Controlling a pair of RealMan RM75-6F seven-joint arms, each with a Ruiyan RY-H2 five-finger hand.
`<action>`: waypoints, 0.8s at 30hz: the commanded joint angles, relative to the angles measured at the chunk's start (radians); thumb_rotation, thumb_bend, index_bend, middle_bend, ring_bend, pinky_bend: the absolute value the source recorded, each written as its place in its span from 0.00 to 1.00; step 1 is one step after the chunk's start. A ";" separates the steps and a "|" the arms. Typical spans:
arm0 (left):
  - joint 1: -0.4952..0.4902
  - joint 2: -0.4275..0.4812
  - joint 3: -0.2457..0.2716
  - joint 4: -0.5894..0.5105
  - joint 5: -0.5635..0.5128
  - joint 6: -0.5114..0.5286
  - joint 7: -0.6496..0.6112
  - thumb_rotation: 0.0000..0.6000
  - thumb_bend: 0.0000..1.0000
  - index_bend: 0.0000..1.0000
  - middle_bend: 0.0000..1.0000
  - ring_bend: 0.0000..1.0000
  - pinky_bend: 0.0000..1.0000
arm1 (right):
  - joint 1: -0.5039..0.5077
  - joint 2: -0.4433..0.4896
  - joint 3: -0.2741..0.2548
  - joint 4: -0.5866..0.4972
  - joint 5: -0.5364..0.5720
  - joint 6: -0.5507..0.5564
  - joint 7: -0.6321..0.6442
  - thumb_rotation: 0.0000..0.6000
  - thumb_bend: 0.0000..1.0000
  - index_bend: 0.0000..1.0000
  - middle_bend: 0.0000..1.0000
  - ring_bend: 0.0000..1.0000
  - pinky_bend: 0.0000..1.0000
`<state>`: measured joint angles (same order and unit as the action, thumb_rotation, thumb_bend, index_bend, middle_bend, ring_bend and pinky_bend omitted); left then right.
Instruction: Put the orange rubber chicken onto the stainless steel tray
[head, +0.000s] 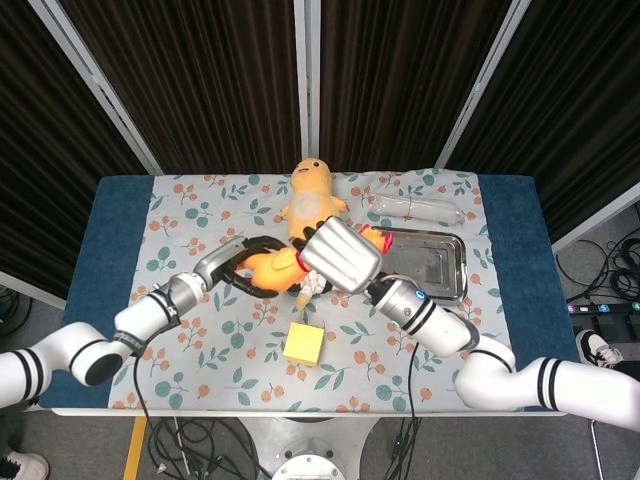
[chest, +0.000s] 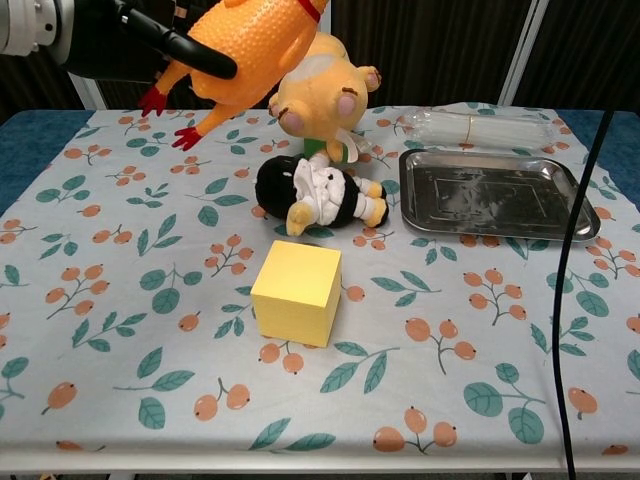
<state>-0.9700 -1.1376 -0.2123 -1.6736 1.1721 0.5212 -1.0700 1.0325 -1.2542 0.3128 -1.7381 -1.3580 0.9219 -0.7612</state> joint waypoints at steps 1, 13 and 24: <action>0.007 -0.017 -0.009 0.002 -0.050 0.003 0.058 1.00 0.22 0.43 0.42 0.38 0.45 | 0.003 -0.003 -0.004 -0.001 0.005 0.003 -0.002 1.00 0.21 0.98 0.78 0.73 0.99; 0.037 -0.066 -0.037 0.021 -0.176 0.028 0.193 1.00 0.55 0.73 0.74 0.69 0.83 | 0.012 0.005 -0.033 -0.039 0.001 0.007 0.001 1.00 0.21 0.98 0.78 0.74 0.99; 0.061 -0.089 -0.070 0.036 -0.281 0.021 0.261 1.00 0.68 0.89 0.91 0.83 0.95 | 0.018 0.000 -0.067 -0.101 -0.055 0.018 -0.023 1.00 0.21 0.98 0.78 0.74 0.99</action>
<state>-0.9135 -1.2232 -0.2773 -1.6384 0.8999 0.5405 -0.8157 1.0496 -1.2534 0.2473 -1.8380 -1.4122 0.9401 -0.7836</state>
